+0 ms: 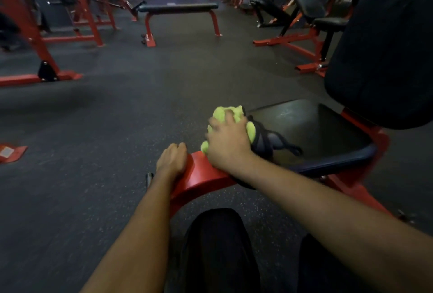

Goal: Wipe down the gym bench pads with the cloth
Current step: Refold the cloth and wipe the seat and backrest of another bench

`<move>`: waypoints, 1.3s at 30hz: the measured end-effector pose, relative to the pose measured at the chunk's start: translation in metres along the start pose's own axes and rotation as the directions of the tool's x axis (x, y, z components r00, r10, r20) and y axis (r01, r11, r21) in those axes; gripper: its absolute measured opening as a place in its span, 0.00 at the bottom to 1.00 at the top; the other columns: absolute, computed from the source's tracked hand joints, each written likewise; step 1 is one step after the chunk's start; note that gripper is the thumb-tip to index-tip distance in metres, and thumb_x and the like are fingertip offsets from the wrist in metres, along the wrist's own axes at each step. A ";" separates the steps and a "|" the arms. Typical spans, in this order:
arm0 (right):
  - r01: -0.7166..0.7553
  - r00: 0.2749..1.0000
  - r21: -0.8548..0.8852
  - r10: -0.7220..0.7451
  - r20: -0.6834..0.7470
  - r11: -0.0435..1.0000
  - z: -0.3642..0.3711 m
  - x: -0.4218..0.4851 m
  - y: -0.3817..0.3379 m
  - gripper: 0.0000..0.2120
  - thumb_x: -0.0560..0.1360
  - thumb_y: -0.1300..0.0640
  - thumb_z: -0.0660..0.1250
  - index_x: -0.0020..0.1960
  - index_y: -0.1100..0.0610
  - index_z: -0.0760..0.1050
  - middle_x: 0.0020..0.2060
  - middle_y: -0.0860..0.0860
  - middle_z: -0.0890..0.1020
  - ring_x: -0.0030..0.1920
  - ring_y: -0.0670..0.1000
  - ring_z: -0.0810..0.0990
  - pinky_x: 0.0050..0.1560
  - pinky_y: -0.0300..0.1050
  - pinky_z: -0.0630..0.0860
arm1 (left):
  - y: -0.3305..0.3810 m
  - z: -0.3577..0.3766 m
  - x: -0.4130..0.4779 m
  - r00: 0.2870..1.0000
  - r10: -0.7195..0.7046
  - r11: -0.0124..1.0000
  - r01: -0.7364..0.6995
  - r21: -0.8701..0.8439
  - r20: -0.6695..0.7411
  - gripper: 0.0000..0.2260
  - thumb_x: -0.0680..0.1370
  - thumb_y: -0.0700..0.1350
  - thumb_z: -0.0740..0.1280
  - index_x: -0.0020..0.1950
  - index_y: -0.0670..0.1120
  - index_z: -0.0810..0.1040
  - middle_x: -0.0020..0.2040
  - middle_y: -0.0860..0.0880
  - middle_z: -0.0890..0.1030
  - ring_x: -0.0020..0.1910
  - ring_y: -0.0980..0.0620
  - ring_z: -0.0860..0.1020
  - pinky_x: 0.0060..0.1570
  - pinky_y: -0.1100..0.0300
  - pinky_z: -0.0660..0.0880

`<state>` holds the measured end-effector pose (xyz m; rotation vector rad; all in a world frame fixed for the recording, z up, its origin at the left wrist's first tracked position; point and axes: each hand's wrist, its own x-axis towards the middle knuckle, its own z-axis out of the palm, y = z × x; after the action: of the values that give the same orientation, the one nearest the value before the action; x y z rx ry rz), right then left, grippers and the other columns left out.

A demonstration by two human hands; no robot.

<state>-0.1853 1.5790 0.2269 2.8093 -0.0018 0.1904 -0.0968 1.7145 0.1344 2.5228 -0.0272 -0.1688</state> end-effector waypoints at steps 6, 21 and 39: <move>-0.056 0.998 0.104 0.053 0.028 0.993 0.001 -0.038 0.015 0.25 0.72 0.40 0.66 0.69 0.39 0.73 0.78 0.49 0.61 0.74 0.66 0.57 0.63 0.68 0.62 | 0.000 0.002 -0.002 1.000 0.021 0.999 -0.021 0.032 -0.006 0.21 0.81 0.51 0.49 0.60 0.41 0.76 0.63 0.39 0.76 0.53 0.44 0.72 0.53 0.49 0.67; -0.268 0.878 0.403 0.394 -0.271 0.875 0.044 -0.127 0.024 0.27 0.70 0.37 0.68 0.68 0.37 0.74 0.79 0.44 0.62 0.72 0.63 0.64 0.55 0.62 0.69 | 0.001 0.004 0.008 1.000 0.006 1.000 -0.006 0.015 -0.017 0.23 0.80 0.51 0.49 0.60 0.38 0.76 0.63 0.34 0.75 0.61 0.35 0.74 0.59 0.45 0.70; -0.589 0.382 0.693 0.899 -0.213 0.414 0.094 -0.114 0.121 0.25 0.73 0.35 0.63 0.68 0.42 0.78 0.80 0.49 0.62 0.74 0.64 0.63 0.62 0.67 0.71 | 0.112 0.008 0.015 0.943 0.331 0.855 -0.287 -0.433 0.029 0.28 0.84 0.60 0.48 0.63 0.43 0.79 0.64 0.40 0.78 0.64 0.41 0.74 0.67 0.44 0.69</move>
<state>-0.2890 1.4324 0.1619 2.8096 -1.4078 1.4715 -0.0813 1.6172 0.1908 2.0371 -0.3964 -0.1536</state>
